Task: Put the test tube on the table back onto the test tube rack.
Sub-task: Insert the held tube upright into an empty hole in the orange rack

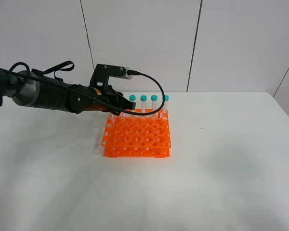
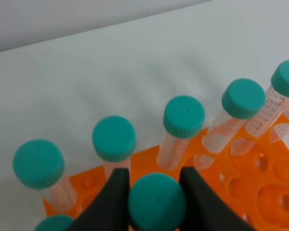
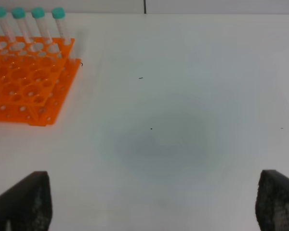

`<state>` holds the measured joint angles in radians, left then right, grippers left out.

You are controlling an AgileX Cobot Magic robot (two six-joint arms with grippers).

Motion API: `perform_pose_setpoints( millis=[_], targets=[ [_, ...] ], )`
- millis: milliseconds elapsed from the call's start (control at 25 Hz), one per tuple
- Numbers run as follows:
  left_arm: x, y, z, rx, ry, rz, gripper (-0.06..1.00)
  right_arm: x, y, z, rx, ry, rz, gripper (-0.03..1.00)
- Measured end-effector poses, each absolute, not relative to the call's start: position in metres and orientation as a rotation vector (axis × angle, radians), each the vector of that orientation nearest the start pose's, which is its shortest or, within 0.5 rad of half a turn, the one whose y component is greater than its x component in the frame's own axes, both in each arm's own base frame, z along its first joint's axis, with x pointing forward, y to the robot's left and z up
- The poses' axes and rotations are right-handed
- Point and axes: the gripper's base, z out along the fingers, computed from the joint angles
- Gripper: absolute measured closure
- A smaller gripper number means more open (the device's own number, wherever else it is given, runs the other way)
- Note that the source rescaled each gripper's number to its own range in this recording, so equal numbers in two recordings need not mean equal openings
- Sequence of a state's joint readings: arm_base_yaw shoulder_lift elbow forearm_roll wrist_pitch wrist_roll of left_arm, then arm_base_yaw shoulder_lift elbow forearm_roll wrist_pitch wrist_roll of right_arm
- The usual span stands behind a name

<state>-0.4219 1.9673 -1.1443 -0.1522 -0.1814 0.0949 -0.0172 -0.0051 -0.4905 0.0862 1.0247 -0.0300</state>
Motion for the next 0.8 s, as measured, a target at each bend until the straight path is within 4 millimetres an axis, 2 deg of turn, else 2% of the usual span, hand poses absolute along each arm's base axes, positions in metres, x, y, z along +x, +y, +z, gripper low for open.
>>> perform_pose_setpoints(
  millis=[320,560,800],
  targets=[
    [0.386,-0.171,0.168,0.348,2.115,-0.267,0.94,-0.003,0.007,0.278,-0.015,2.010,0.073,0.04],
    [0.387,-0.172,0.153,0.345,2.149,-0.265,0.94,-0.003,0.007,0.278,-0.015,2.010,0.073,0.04],
    [0.388,-0.173,0.150,0.344,2.141,-0.265,0.94,-0.003,0.007,0.278,-0.015,2.010,0.073,0.04]
  ],
)
